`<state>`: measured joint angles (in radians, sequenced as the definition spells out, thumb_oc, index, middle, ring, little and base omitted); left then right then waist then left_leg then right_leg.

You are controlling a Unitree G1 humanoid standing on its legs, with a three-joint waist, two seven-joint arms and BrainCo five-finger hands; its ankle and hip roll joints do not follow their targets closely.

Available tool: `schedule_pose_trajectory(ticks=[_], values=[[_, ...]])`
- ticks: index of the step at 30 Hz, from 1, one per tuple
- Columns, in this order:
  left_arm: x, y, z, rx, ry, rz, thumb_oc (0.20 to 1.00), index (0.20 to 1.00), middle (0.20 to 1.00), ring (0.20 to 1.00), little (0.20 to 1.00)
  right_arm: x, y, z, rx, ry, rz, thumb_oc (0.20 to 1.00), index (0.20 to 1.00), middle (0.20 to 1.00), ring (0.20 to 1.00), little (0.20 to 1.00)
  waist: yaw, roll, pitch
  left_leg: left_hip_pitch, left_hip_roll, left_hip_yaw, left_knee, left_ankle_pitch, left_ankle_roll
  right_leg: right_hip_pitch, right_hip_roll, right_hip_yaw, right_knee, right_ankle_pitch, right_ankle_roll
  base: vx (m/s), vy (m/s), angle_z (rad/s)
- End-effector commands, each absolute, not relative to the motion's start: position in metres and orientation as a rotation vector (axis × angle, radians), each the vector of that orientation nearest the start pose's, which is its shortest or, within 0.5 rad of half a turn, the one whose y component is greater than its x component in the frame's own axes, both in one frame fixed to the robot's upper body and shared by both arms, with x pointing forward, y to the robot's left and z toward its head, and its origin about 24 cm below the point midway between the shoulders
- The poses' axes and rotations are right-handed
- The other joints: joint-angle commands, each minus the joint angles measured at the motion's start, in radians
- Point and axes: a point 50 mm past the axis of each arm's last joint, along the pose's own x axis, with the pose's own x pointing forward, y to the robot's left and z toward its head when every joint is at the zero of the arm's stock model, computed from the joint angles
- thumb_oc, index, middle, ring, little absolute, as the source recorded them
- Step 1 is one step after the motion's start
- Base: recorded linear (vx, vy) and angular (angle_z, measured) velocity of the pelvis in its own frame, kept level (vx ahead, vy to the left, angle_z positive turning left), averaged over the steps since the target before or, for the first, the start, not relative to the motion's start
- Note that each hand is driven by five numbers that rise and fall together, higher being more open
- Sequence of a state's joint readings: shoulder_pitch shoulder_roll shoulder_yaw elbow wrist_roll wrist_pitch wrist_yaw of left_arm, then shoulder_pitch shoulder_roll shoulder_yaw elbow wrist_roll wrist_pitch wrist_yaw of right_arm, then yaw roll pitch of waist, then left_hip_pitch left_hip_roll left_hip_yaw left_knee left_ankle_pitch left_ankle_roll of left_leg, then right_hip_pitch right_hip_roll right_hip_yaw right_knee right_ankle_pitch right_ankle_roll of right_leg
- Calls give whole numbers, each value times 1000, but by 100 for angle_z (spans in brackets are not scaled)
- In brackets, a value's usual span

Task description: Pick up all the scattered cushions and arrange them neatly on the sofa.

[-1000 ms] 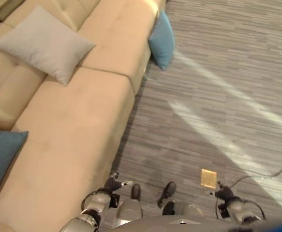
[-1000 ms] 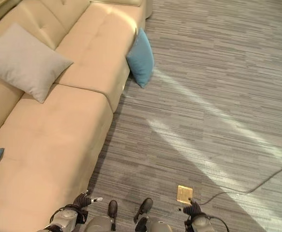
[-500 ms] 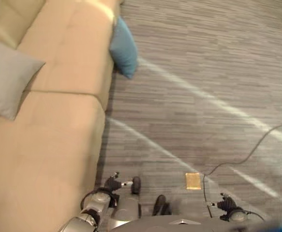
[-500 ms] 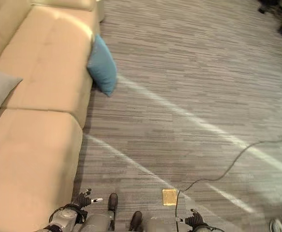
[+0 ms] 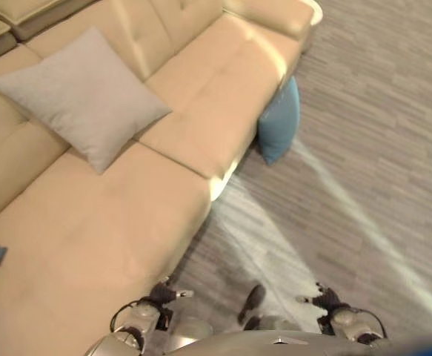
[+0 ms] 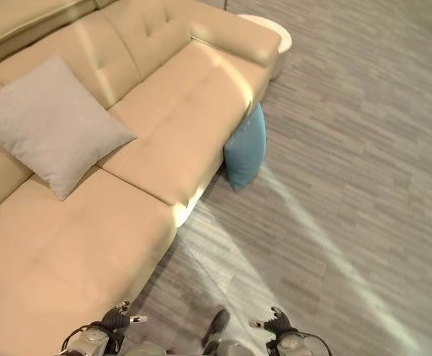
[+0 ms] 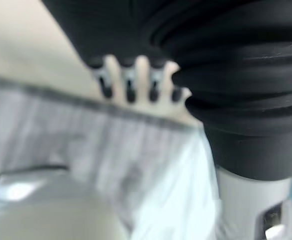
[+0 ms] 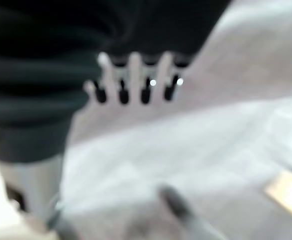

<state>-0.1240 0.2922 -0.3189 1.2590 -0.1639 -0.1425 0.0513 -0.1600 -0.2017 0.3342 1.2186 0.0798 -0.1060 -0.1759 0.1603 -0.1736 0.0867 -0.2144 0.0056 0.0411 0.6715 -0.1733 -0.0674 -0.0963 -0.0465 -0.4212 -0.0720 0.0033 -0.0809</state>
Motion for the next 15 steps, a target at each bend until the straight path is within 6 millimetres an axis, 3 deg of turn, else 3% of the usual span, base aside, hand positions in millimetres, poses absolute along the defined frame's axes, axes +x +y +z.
schedule_pose_trajectory(ticks=[1,3,4,5,7,8,10,11,13,15], values=[[172,227,-135,348,934,17,1000,1000,1000,1000,1000,174,-210,-136,-430,903,-40,1000,1000,1000,1000,1000,28,20,93,-5,121,-58,-370,113,-21,22,-62,-25,-15,67,230,407,-29,-57],[169,226,-136,347,940,17,1000,1000,1000,1000,1000,175,-210,-136,-432,899,-37,1000,1000,1000,1000,1000,34,26,89,6,102,-54,-416,101,-17,27,-60,-17,-15,58,232,191,68,-76],[167,226,-137,336,945,24,1000,1000,1000,1000,1000,176,-210,-135,-438,893,-32,1000,1000,1000,1000,1000,38,35,84,0,66,-52,-467,109,-11,34,-54,-17,-15,47,231,257,182,-73],[162,225,-140,330,961,23,1000,1000,1000,1000,1000,173,-212,-136,-442,904,-35,1000,1000,1000,1000,1000,47,43,75,-32,-15,-44,-564,181,8,35,-44,-13,-15,48,222,373,229,-65],[158,224,-142,334,977,10,1000,1000,1000,1000,1000,167,-213,-139,-445,924,-32,1000,1000,1000,1000,1000,53,53,71,-41,-63,-55,-616,227,4,52,-14,20,-15,34,217,397,198,-9],[144,223,-148,361,1025,-33,1000,1000,1000,1000,1000,149,-216,-146,-456,981,-27,1000,1000,1000,1000,1000,34,51,56,4,-64,-49,-642,227,19,82,7,28,-15,35,218,350,142,4],[141,224,-149,365,1036,-39,1000,1000,1000,1000,1000,145,-217,-147,-454,993,-30,1000,1000,1000,1000,1000,26,51,51,17,-63,-44,-655,227,22,86,5,30,-2,35,220,239,186,-43],[130,226,-152,371,1068,-51,1000,1000,1000,1000,1000,133,-221,-151,-453,1034,-31,1000,1000,1000,1000,1000,9,52,48,54,-60,-22,-675,222,30,63,-10,34,113,37,247,181,296,-50],[127,226,-153,371,1069,-51,1000,1000,1000,1000,1000,136,-221,-150,-452,1024,-30,1000,1000,1000,1000,1000,-33,88,78,121,-35,-10,-713,222,48,-65,-53,56,353,76,297,172,285,-119],[126,225,-153,367,1075,-49,1000,1000,1000,1000,1000,135,-222,-150,-448,1026,-35,1000,1000,1000,1000,1000,-42,96,77,140,-33,-10,-723,218,53,-80,-64,47,374,86,298,184,101,-134]])
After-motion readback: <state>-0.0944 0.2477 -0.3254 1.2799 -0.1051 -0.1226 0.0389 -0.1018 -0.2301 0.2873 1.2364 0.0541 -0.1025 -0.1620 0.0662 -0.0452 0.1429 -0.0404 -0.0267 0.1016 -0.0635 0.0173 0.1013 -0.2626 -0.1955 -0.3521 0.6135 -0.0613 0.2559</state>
